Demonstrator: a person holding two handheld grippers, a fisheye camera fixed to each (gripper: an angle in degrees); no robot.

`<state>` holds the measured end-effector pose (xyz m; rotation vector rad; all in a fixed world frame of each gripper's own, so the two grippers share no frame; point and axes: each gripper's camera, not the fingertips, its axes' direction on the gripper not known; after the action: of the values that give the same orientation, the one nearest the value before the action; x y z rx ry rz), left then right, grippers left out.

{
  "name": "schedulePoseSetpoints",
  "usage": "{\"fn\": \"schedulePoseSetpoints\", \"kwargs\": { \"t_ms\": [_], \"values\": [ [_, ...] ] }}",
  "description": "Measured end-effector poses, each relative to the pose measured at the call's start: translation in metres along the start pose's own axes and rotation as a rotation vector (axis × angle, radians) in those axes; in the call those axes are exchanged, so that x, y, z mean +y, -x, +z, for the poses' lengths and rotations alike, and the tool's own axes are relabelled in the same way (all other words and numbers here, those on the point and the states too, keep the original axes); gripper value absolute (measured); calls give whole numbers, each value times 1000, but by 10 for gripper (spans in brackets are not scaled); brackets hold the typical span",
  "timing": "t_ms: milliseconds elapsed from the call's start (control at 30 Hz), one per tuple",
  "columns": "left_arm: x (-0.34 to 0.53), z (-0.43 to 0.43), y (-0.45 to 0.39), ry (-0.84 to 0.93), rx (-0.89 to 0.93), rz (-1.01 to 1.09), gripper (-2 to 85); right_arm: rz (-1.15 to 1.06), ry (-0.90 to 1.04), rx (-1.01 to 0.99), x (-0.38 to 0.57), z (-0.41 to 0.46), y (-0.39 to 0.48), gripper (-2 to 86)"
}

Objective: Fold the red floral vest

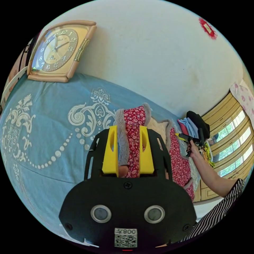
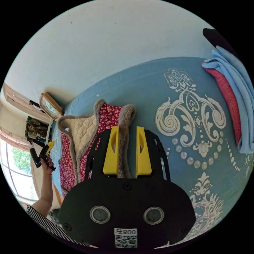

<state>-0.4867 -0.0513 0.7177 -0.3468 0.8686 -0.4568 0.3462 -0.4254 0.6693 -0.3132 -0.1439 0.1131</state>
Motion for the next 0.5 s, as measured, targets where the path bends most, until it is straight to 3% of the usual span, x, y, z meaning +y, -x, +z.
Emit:
{"fn": "schedulePoseSetpoints", "kwargs": {
  "t_ms": [100,233,333,500],
  "values": [
    [53,-31,-17,9,136,43,129,-64,-122,-168,27,-28,14,93],
    [153,-39,-66,207,230,90,137,-357,130,-284,62,6,92,90],
    [209,-31,-92,298,298,40,144,-468,264,-239,77,42,132,89],
    [246,-10,-113,348,292,25,140,-420,335,-180,83,79,149,88]
  ]
}}
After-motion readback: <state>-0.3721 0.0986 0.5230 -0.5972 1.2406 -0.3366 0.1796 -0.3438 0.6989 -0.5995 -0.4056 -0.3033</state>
